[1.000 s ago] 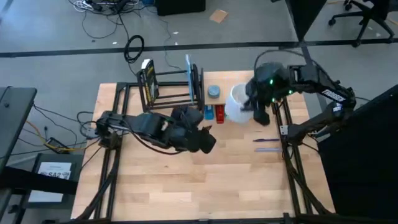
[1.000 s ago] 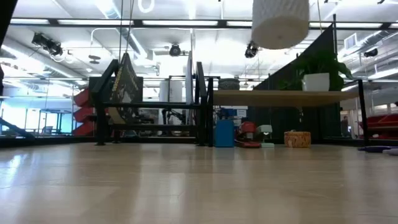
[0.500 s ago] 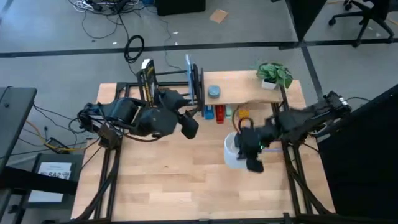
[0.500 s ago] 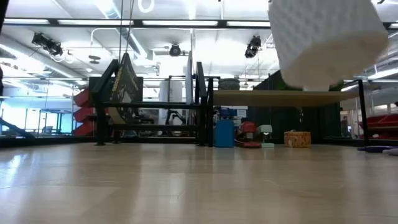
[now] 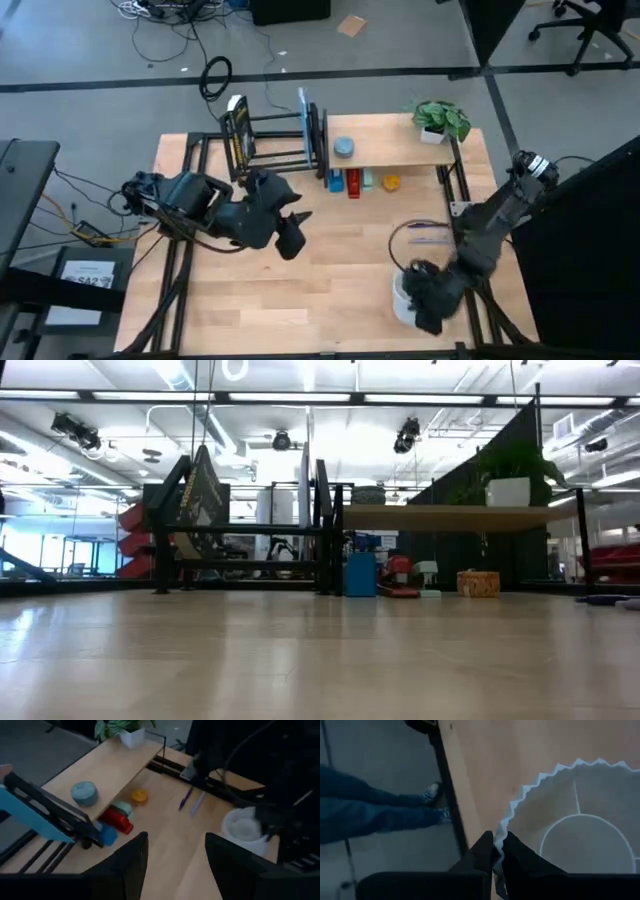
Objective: Stock shelves
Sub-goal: Remove the white pen holder from the shelf
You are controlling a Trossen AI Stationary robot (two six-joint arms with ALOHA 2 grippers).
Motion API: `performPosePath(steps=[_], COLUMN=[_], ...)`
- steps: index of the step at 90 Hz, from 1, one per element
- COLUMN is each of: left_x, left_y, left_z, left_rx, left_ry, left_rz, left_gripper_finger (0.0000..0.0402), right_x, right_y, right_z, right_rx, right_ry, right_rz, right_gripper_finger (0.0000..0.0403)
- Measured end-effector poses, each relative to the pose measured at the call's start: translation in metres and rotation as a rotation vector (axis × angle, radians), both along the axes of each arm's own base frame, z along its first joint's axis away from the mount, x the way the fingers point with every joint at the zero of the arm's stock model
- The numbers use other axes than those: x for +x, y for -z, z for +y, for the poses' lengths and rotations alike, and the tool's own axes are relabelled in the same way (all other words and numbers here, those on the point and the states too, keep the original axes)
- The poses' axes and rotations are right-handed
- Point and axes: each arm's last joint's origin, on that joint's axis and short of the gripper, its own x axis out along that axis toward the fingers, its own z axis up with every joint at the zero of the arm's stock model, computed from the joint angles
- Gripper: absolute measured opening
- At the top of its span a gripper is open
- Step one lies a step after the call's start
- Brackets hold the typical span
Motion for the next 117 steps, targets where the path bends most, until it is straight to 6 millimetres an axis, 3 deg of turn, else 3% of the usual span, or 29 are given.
performPosePath(steps=[12, 25, 55, 68, 89, 117], left_x=[-0.002, -0.006, -0.014, -0.015, -0.015, -0.019], left_y=[0.000, 0.000, 0.001, 0.001, 0.001, 0.001], left_z=[-0.005, -0.013, -0.029, -0.032, -0.032, -0.038], left_rx=[0.020, 0.029, 0.052, 0.060, 0.058, 0.042], left_ry=[0.031, 0.060, 0.099, 0.100, 0.091, 0.103], left_rz=[0.011, 0.016, 0.009, 0.004, -0.002, -0.005], left_gripper_finger=[0.0177, 0.0177, 0.0177, 0.0177, 0.0177, 0.0177], right_x=[-0.015, -0.023, -0.006, 0.016, 0.058, 0.146], right_y=[0.012, 0.018, 0.005, -0.005, -0.006, -0.015], right_z=[0.021, 0.029, 0.024, 0.015, 0.002, 0.007], right_rx=[0.040, 0.070, 0.088, 0.096, 0.086, -0.031], right_ry=[0.106, 0.171, 0.179, 0.156, 0.055, -0.323], right_rz=[0.067, 0.116, 0.125, 0.062, -0.041, -0.197], right_gripper_finger=[0.0001, 0.0002, 0.0000, 0.0002, 0.0002, 0.0001])
